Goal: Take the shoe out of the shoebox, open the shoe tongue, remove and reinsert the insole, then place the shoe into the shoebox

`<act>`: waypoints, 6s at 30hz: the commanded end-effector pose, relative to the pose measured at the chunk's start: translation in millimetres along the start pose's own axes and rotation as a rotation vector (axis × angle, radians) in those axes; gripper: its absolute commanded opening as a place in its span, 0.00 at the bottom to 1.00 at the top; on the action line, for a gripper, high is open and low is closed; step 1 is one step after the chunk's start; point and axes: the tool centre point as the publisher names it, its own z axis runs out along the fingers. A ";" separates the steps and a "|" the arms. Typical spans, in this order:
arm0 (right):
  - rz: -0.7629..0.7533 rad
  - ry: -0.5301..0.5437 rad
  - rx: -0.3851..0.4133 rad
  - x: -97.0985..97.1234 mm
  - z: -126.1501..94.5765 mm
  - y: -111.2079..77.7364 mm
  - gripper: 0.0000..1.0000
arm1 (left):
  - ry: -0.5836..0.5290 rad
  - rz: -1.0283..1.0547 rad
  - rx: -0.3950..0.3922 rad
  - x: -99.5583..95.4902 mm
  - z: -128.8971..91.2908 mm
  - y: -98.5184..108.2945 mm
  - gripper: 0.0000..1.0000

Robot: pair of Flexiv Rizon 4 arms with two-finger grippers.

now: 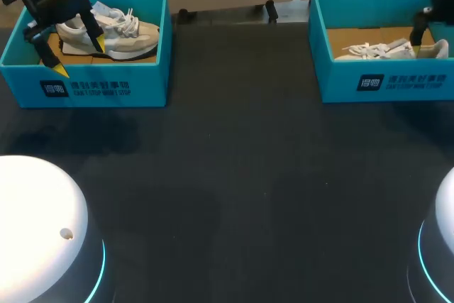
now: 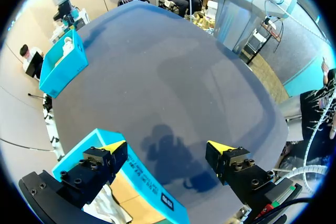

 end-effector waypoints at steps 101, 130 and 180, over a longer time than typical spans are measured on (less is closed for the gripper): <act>0.020 0.018 -0.025 5.8 1.3 -19.1 1.00 | 0.131 0.912 -0.348 -96.5 -60.5 221.2 1.00; 0.020 0.018 -0.025 5.8 1.3 -19.1 1.00 | 0.156 1.034 -0.331 -144.8 -39.5 326.0 1.00; 0.020 0.018 -0.025 5.8 1.3 -19.1 1.00 | 0.107 1.068 -0.375 -182.6 35.8 374.7 0.97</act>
